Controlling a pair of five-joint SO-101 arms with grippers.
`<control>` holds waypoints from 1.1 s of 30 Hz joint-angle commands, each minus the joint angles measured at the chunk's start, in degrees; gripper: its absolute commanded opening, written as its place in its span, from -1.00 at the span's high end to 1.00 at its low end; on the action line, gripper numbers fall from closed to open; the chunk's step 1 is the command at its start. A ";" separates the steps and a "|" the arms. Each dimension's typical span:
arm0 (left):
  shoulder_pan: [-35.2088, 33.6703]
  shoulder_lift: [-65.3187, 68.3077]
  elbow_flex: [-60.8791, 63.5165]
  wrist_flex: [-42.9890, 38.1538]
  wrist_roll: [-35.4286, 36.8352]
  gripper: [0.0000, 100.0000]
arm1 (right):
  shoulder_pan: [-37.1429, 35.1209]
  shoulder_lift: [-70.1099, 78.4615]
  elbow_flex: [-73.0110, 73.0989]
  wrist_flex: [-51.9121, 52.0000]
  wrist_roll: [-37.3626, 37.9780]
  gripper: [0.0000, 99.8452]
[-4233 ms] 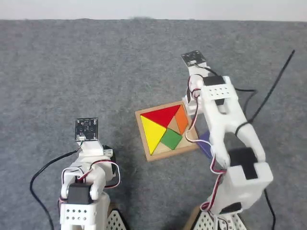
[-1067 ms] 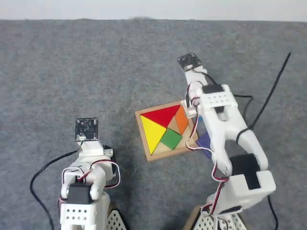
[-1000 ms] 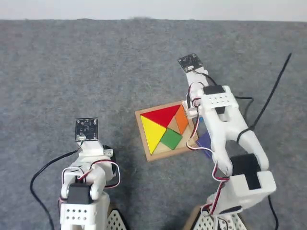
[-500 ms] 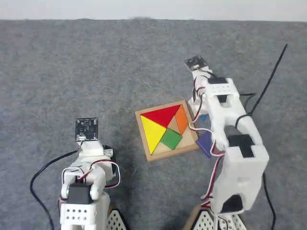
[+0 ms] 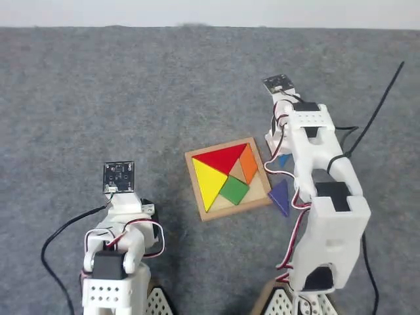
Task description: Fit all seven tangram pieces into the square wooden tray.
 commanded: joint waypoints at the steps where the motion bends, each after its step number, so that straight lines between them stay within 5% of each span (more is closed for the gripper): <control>1: -0.35 -1.14 -0.66 0.09 -0.62 0.97 | 0.75 -0.40 -2.99 1.01 -0.79 0.86; 12: -0.35 -1.14 -0.66 0.09 -0.62 0.97 | 5.41 -2.24 -2.81 1.01 -3.87 0.86; 21: -0.35 -1.14 -0.66 0.09 -0.62 0.97 | 4.88 -17.36 10.11 -3.30 -4.13 0.86; 33: -0.35 -1.14 -0.66 0.09 -0.62 0.97 | -10.68 -38.11 29.71 -7.52 1.93 0.86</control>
